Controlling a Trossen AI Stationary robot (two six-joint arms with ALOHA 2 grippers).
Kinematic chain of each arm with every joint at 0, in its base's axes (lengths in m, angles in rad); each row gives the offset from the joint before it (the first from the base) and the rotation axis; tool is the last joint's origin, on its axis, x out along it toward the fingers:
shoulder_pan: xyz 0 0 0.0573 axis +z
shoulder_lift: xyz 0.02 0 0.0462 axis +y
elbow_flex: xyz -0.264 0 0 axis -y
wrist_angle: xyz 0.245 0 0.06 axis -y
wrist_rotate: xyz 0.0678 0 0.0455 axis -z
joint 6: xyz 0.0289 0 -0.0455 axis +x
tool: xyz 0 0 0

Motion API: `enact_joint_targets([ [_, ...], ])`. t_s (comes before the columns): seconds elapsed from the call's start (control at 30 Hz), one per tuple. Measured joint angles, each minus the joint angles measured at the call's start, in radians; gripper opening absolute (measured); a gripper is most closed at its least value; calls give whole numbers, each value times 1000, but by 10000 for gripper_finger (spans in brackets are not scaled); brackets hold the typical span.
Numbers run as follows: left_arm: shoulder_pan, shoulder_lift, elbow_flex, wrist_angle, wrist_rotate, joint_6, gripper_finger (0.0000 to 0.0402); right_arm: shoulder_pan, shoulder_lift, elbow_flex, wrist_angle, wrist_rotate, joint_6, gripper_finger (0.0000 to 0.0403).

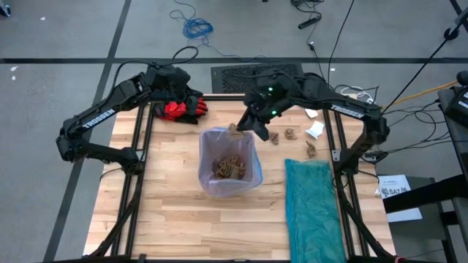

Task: Place trash/remove bag and relplace
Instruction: Put the brown napkin into the trash bin

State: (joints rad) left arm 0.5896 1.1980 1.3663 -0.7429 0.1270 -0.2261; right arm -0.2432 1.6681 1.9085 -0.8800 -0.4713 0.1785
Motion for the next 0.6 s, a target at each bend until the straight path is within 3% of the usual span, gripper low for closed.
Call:
enact_joint_targets([
  [0.37, 0, 1, 0, 0, 14, 5, 1, -10, 4, 37, 23, 9, 74, 209],
  [0.6, 0, 1, 0, -1, 15, 5, 1, -71, -10, 34, -272, 247, 81, 243],
])
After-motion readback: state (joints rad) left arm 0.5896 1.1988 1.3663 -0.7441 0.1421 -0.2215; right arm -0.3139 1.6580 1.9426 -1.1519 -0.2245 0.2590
